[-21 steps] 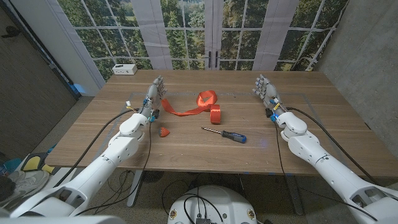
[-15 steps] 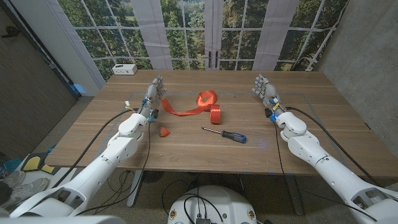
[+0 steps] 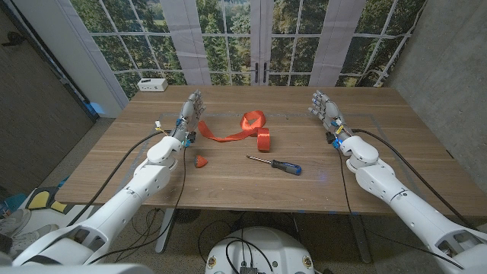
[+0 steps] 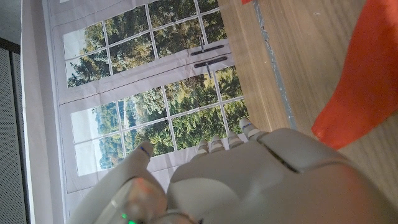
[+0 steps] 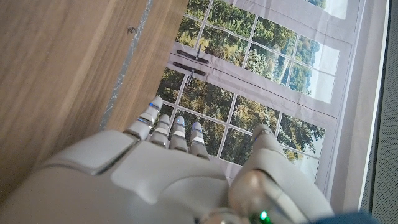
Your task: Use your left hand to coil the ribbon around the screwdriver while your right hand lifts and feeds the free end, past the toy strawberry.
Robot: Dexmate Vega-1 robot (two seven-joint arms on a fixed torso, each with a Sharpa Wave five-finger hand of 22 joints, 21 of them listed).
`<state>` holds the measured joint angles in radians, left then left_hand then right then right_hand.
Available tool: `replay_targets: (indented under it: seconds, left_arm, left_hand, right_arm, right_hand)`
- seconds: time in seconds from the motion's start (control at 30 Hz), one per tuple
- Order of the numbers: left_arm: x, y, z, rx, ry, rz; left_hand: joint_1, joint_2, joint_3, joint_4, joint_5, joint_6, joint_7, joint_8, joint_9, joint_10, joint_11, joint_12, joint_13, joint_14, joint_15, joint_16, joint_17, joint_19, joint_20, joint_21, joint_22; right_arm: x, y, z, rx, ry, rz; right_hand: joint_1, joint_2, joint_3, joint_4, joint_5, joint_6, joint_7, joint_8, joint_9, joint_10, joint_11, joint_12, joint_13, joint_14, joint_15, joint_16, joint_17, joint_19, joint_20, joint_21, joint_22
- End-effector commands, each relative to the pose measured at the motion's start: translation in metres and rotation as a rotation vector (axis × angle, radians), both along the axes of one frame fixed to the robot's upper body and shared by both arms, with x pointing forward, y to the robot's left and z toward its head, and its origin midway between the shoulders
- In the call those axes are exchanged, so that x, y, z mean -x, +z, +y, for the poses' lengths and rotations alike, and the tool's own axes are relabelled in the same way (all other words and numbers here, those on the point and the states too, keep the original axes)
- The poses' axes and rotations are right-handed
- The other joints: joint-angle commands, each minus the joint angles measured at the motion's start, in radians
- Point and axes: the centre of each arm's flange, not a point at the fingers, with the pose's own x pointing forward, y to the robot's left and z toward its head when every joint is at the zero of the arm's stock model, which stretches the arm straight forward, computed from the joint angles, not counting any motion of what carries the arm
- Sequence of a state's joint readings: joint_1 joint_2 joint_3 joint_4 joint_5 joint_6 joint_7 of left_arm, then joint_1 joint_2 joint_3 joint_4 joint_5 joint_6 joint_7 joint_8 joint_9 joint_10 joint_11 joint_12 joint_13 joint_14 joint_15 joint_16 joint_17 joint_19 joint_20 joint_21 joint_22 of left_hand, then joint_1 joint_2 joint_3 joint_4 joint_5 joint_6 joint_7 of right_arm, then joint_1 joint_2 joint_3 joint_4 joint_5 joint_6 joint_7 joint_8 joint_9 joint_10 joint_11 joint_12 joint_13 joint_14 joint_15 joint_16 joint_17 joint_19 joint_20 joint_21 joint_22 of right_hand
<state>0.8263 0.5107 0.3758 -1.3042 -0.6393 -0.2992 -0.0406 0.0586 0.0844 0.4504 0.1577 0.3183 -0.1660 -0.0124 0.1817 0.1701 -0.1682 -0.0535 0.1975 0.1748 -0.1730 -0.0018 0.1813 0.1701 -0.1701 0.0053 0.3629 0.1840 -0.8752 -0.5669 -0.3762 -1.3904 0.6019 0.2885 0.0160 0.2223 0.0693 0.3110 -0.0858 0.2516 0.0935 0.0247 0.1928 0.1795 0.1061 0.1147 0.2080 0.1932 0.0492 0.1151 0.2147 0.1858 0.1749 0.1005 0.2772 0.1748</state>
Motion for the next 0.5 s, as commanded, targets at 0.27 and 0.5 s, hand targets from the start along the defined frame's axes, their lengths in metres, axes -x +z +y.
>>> replay_targets:
  seconds: [0.27,0.5]
  left_arm:
    - [-0.006,0.008,-0.027,-0.041,-0.020,0.024]
    - [-0.008,0.011,-0.036,-0.051,-0.029,0.028]
  left_hand:
    - [0.006,0.059,0.006,-0.005,0.005,-0.143,-0.002,0.013,0.003,-0.168,0.010,0.013,0.006,-0.157,0.010,0.010,0.003,-0.038,0.013,0.006,0.003]
    - [0.007,0.057,0.005,-0.006,0.005,-0.130,-0.002,0.016,0.003,-0.159,0.014,0.015,0.006,-0.150,0.012,0.010,0.003,-0.035,0.016,0.005,0.002]
  right_arm:
    - [0.030,0.007,-0.010,0.192,-0.071,-0.016]
    - [0.045,0.012,-0.010,0.282,-0.109,-0.020]
  right_hand:
    - [0.046,0.008,0.015,-0.034,-0.008,0.064,-0.006,0.021,0.006,0.054,0.018,0.019,0.005,0.064,-0.001,0.017,0.004,0.023,0.016,-0.006,0.005]
    - [0.058,0.011,0.020,-0.042,-0.012,0.072,-0.013,0.021,0.006,0.066,0.017,0.021,0.005,0.074,-0.004,0.018,0.005,0.026,0.024,-0.008,0.006]
